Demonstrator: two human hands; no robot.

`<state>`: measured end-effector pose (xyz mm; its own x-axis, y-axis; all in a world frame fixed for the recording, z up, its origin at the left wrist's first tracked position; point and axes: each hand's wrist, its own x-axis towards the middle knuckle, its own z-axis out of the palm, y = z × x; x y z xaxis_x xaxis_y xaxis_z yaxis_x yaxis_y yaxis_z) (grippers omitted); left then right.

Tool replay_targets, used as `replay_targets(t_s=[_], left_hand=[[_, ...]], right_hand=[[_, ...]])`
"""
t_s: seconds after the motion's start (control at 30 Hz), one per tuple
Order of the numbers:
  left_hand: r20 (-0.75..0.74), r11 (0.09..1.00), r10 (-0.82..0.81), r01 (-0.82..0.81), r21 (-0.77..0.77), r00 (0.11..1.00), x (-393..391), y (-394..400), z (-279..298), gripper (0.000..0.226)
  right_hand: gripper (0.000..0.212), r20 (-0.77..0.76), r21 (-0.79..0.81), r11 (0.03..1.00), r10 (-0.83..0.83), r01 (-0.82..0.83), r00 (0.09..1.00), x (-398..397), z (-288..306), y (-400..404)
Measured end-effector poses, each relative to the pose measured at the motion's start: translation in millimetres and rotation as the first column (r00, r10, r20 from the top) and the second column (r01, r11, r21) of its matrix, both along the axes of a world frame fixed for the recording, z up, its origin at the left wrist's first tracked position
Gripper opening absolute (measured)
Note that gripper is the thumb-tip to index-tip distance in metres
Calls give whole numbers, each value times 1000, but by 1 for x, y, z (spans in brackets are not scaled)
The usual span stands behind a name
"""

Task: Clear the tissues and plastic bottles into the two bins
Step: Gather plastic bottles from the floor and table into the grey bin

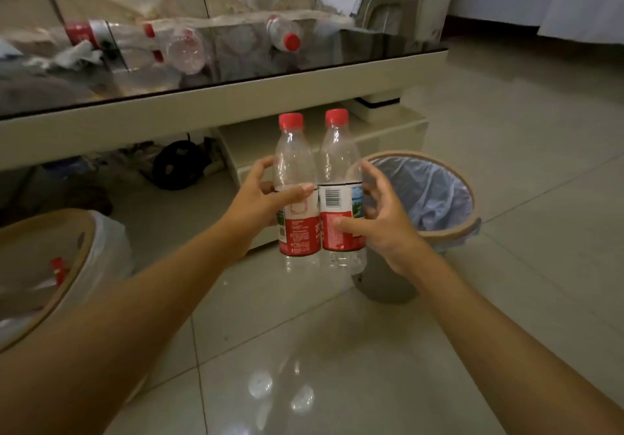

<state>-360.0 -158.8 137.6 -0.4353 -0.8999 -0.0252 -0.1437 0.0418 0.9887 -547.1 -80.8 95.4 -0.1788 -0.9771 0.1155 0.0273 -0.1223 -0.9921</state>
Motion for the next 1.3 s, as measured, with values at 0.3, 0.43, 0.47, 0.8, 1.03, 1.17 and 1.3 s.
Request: replay_targets(t_s=[0.3, 0.43, 0.47, 0.8, 1.03, 1.17, 1.3], left_hand=[[-108, 995, -1, -10, -102, 994, -85, -42, 32, 73], [-146, 993, -21, 4, -115, 989, -116, -51, 30, 69], [-168, 994, -12, -6, -109, 986, -123, -52, 26, 66], [-96, 999, -20, 24, 38, 995, -166, -50, -24, 89], [156, 992, 118, -122, 15, 981, -159, -53, -54, 128], [146, 996, 88, -86, -23, 985, -151, -50, -53, 116], [109, 996, 85, -83, -19, 990, -130, -46, -49, 104]], right_hand=[[96, -107, -168, 972, -186, 166, 977, -64, 51, -37], [92, -121, -188, 950, -275, 250, 954, -85, 42, -45], [92, -134, -179, 945, -300, 274, 945, -90, 35, -46], [86, -170, 51, 909, -400, 414, 901, -120, -25, -45], [88, -174, 227, 896, -348, 381, 921, -124, -31, -53], [85, -134, 185, 896, -383, 403, 914, -121, -28, -54], [74, -71, 89, 927, -358, 363, 931, -109, -20, -47]])
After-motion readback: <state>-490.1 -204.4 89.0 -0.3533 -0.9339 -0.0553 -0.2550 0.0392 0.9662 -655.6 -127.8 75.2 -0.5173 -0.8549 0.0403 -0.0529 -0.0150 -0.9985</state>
